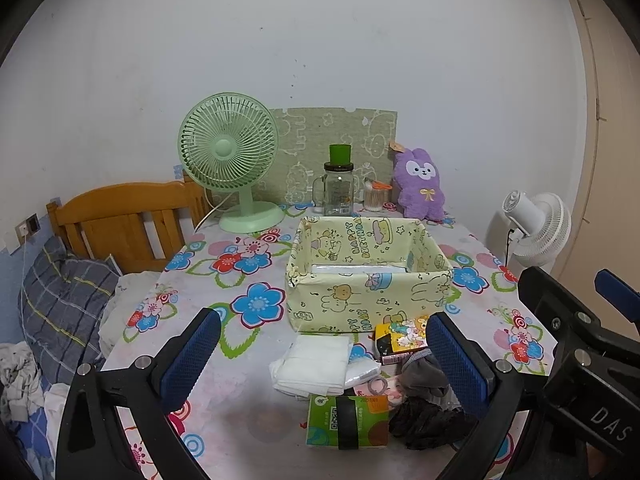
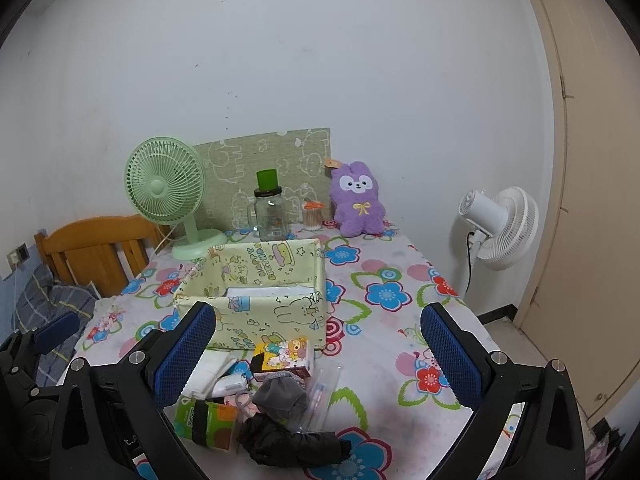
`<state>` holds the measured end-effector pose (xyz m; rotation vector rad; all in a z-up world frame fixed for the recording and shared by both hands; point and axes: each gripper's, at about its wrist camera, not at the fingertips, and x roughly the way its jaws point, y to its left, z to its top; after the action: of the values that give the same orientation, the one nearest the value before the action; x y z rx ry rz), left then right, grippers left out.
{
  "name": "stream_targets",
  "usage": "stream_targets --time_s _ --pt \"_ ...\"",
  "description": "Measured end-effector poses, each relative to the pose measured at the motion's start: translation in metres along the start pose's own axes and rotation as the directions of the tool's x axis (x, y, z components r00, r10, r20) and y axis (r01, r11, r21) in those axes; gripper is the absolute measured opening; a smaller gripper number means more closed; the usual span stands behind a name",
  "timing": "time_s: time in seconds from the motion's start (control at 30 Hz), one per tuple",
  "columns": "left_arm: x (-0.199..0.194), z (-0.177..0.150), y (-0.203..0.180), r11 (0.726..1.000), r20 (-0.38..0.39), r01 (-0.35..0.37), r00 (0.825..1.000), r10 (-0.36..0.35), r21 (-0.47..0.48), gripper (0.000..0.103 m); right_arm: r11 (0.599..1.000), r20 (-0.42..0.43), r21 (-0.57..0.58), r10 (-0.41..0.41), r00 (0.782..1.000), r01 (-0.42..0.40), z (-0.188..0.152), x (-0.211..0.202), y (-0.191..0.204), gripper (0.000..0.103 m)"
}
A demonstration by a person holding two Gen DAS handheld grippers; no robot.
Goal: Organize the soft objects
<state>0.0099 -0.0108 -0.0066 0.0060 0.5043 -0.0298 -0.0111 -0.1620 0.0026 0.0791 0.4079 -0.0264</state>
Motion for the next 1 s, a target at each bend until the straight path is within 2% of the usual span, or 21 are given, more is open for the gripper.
stream_targets --time_s 1.0 --pt "-0.0038 0.0015 -0.0025 1.000 0.006 0.001 1.000 -0.001 0.003 0.102 1.000 0.003 0.011 -0.012 1.000 0.012 0.0004 -0.0064 -0.0029 0.103"
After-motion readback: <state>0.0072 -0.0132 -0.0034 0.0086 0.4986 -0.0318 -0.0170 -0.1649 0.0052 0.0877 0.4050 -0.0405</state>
